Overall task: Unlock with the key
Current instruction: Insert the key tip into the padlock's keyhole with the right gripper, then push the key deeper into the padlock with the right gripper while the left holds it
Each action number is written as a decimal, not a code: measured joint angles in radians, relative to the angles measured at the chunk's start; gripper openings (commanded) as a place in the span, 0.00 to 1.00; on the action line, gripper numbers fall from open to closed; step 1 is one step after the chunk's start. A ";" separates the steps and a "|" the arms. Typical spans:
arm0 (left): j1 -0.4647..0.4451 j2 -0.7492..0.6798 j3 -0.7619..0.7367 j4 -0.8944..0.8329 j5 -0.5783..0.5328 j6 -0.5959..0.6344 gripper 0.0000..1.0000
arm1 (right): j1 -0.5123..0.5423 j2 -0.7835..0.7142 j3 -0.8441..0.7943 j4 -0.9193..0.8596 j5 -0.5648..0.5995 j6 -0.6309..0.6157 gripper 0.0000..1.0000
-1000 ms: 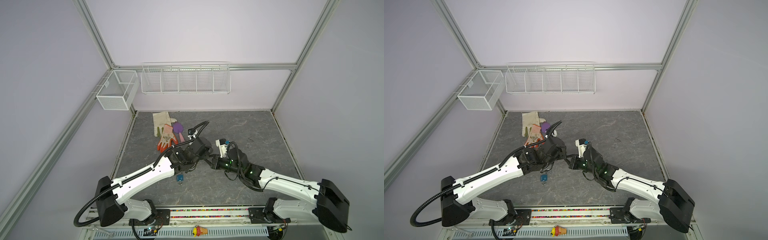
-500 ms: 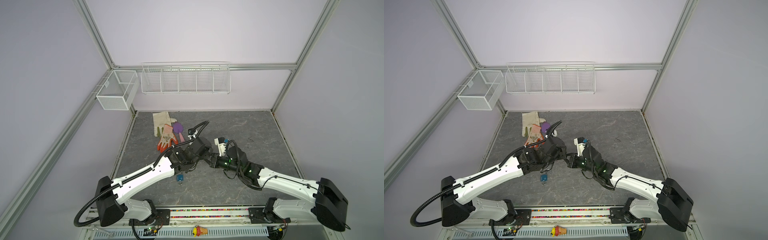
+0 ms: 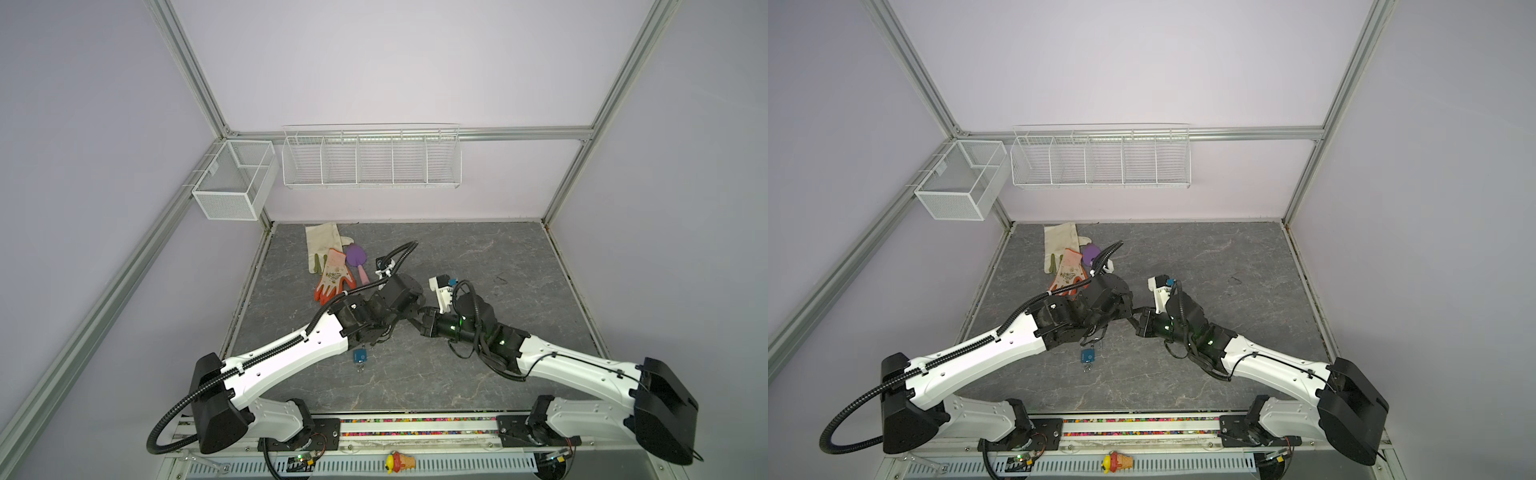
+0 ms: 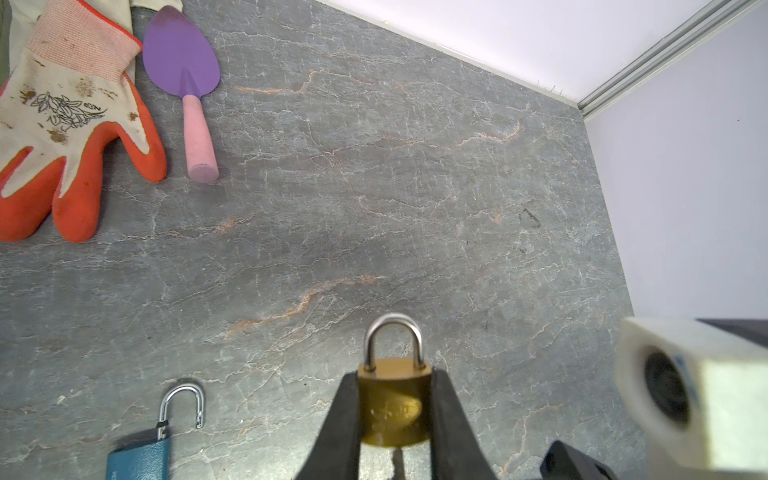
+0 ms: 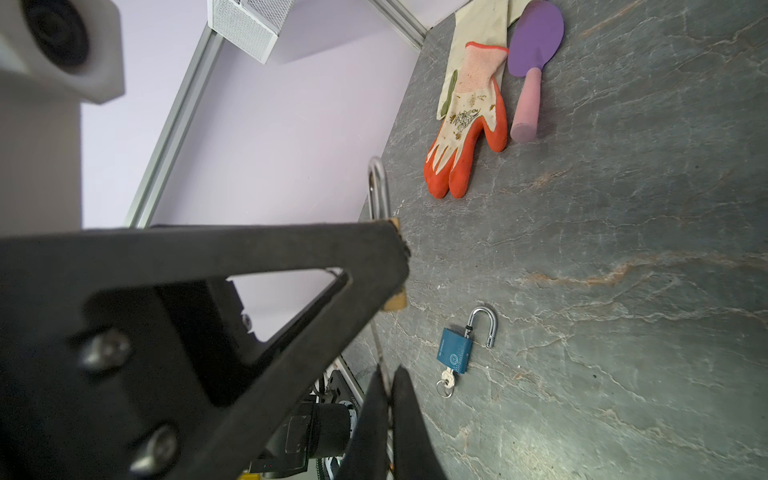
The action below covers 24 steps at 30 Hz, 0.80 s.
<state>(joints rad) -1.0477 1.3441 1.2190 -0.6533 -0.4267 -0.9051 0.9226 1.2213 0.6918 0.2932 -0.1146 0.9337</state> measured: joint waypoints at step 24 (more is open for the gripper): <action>0.000 -0.011 0.000 0.009 -0.014 -0.001 0.00 | -0.006 0.009 0.031 -0.050 0.014 -0.014 0.06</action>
<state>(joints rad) -1.0481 1.3331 1.2190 -0.6441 -0.4412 -0.9062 0.9165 1.2301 0.7227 0.2432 -0.1009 0.9199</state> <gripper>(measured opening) 0.218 0.064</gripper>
